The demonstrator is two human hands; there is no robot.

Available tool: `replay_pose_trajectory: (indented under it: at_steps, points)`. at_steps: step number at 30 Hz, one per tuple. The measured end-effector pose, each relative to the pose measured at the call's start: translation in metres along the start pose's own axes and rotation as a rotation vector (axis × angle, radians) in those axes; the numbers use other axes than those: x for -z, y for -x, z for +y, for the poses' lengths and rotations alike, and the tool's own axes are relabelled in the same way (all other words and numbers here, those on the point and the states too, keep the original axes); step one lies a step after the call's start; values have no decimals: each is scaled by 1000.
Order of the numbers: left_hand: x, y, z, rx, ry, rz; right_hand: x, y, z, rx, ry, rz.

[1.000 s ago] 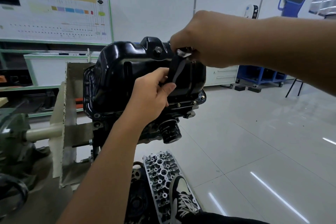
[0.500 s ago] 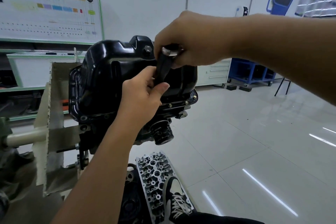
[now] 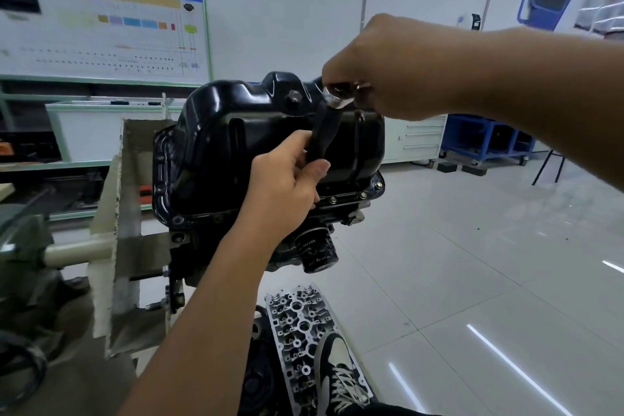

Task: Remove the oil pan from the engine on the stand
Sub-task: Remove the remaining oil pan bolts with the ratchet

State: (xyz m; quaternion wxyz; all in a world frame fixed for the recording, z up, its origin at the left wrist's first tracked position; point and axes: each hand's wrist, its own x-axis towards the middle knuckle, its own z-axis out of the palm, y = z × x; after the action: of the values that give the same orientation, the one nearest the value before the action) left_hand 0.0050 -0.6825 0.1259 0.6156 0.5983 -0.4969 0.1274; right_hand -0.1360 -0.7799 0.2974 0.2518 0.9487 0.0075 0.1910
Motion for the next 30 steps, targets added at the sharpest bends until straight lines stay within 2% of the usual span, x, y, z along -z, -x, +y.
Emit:
replay_pose_trajectory:
  at_steps: [1, 4, 5, 6, 10, 12, 14, 15, 18, 19, 20, 23, 24, 27, 30]
  points:
    - [-1, 0, 0, 4, -1, 29, 0, 0, -2, -28, -57, -21]
    - [-3, -1, 0, 4, -7, 83, 13, 6, -12, -257, -595, -279]
    - [-1, -1, -1, -1, -15, 84, 13, 8, -13, -289, -658, -312]
    - [1, -2, -1, -7, -19, 69, 11, 8, -10, -258, -573, -274]
    - [1, -1, -2, -10, -85, -63, 2, 3, -7, 4, 45, 17]
    - [-2, 0, -1, -15, -97, -54, 1, 3, -7, 39, 111, 67]
    - [-3, 2, -1, -19, -75, -19, -1, 1, -11, 3, 47, 62]
    - [-3, 1, -1, -17, -62, 8, 0, 1, -13, -47, -66, 24]
    - [-3, -1, 3, 10, -74, 92, 14, 3, -17, -283, -664, -285]
    - [-3, -1, 6, 23, -67, 96, 19, 6, -20, -309, -742, -348]
    - [-1, -2, 8, 39, -36, 77, 20, 7, -18, -285, -685, -344]
    - [9, -2, 8, 71, 63, -50, 16, -1, -12, -106, -132, -124]
    - [11, -2, 9, 76, 78, -74, 14, -3, -12, -42, -32, -62]
    - [11, -3, 8, 84, 56, -54, 13, -8, -14, 43, 30, 17]
    - [6, -4, 6, 93, 61, -6, 11, -12, -16, -46, -43, -26]
